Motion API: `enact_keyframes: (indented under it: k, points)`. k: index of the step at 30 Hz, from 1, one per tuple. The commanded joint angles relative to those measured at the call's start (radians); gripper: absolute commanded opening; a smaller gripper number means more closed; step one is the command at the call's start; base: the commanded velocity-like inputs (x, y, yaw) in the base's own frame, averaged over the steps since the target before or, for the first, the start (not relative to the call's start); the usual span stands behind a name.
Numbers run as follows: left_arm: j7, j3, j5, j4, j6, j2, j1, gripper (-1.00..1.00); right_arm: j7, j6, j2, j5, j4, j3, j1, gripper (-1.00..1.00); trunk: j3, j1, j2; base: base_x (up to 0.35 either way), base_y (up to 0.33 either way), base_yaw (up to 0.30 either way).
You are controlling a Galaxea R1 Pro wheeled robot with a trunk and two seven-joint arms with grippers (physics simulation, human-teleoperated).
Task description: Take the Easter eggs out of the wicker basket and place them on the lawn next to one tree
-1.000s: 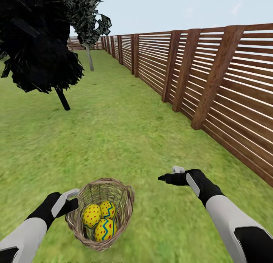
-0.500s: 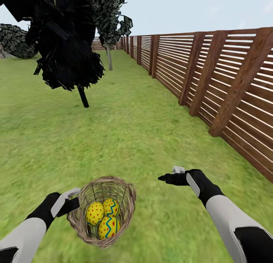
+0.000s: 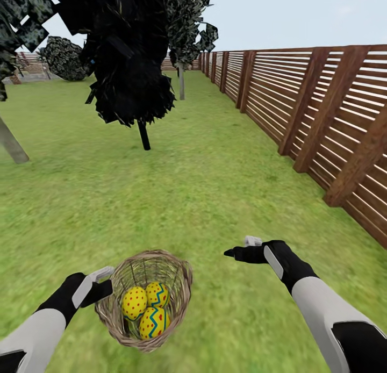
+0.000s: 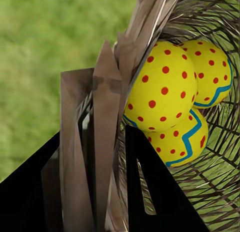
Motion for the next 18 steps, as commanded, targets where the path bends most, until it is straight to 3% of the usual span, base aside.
enact_keyframes:
  k: [1, 18]
  points:
    - [0.006, 0.004, 0.018, -0.001, 0.005, 0.0, -0.001, -1.0, -0.003, 0.004, -0.001, -0.009, -0.002, 0.007, 0.0, 1.0, 0.002, -0.004, 0.007, 0.0, 0.0, 0.288]
    - [-0.023, 0.004, 0.018, -0.001, 0.003, 0.001, -0.001, -1.0, -0.003, 0.004, -0.001, -0.009, 0.001, 0.007, 0.0, 1.0, 0.056, -0.069, 0.126, 0.0, 0.0, 0.288]
